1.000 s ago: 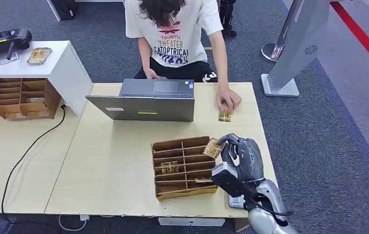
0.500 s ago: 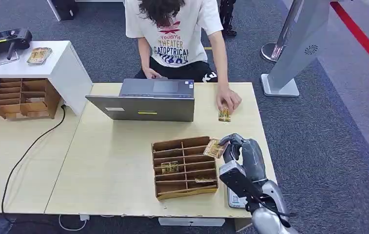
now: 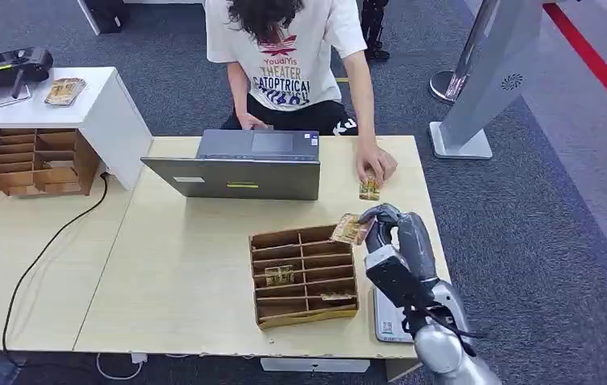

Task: Pass the card to the sensor for recognition and then transmit it.

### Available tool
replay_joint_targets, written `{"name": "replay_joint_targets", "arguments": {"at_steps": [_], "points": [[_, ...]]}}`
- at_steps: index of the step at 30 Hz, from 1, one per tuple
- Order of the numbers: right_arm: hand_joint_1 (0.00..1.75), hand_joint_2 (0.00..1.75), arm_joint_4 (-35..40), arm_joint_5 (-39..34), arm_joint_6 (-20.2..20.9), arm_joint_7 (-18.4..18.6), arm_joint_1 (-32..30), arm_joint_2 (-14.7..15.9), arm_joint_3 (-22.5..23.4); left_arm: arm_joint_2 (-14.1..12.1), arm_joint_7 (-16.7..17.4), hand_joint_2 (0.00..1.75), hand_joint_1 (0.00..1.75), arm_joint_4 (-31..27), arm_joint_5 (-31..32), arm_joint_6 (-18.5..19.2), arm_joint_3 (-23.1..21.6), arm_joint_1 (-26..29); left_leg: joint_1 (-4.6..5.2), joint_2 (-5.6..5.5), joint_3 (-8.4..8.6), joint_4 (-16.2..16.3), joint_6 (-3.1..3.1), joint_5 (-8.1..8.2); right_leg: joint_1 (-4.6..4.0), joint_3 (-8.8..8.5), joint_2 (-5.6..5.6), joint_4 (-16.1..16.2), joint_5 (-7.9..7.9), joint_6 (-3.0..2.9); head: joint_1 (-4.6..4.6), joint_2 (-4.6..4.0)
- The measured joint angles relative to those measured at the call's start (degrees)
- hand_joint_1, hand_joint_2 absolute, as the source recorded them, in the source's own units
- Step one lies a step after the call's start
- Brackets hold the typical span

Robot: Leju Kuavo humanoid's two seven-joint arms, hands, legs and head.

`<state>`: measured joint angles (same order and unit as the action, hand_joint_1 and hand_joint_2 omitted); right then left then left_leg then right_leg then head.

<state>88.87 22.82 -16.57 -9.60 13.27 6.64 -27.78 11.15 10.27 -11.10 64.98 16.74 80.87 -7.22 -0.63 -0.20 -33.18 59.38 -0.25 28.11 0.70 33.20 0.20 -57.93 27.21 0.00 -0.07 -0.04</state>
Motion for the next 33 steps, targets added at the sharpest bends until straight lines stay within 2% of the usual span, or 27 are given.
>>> {"name": "replay_joint_targets", "arguments": {"at_steps": [8,33], "points": [[1.75,1.75,-0.7,-3.1,1.8,-0.5,3.2,-0.5,0.1,0.2,0.5,0.0,0.0,0.0,0.8,-0.5,-0.5,-0.2,0.0,-0.01,0.0,0.0,0.0,-0.01,0.0,0.0,0.0,0.0,-0.01,0.0,-0.02,0.0],[1.75,1.75,-1.7,-5.4,4.2,-0.7,5.8,-1.0,0.1,0.7,1.4,0.0,0.0,0.0,2.1,-0.8,-1.9,-1.0,0.0,-0.01,-0.01,0.0,0.01,-0.01,0.0,0.0,-0.01,0.0,-0.01,0.0,-0.02,0.0]]}}
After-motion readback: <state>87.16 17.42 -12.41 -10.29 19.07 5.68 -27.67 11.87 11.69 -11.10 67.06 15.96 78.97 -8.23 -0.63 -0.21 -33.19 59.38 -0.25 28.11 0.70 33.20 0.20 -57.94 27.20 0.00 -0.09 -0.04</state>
